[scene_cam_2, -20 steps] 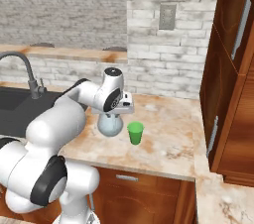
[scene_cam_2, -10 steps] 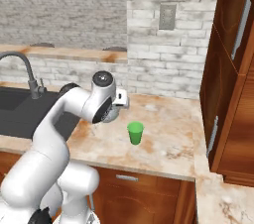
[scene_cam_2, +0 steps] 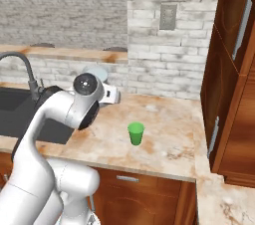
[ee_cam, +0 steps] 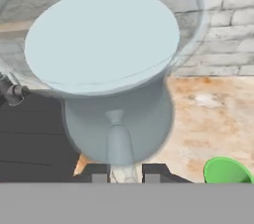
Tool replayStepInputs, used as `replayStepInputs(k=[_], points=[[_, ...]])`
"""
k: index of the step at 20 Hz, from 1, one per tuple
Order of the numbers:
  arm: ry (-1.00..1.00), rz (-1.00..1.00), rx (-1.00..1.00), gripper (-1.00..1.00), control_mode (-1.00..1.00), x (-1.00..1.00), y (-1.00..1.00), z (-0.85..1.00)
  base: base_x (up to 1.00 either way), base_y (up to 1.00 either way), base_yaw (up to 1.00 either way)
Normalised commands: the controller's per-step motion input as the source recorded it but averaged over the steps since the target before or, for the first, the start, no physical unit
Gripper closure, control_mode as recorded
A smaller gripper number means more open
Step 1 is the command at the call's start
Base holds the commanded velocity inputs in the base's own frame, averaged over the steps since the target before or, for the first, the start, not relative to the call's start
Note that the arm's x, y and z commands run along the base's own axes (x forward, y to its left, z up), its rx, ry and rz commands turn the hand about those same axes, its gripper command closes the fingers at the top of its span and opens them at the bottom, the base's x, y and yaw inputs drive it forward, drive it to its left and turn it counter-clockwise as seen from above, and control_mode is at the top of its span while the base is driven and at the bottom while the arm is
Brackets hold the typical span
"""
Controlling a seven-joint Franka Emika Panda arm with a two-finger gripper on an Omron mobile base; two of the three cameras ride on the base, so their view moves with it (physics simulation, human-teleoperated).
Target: Place the pitcher and cup on the dining counter for serving.
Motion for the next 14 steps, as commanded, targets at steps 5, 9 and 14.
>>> replayStepInputs(k=[5, 9, 14], points=[[-0.05, 0.0, 0.0, 1.0, -1.0, -0.35, 0.1, 0.92, 0.0, 0.0, 0.0], [-0.04, 0.03, 0.0, 1.0, -1.0, -0.43, 0.01, 0.41, 0.0, 0.0, 0.0], [0.0, 0.0, 0.0, 1.0, 1.0, 0.0, 0.0, 0.0, -0.67, 0.23, 0.12]])
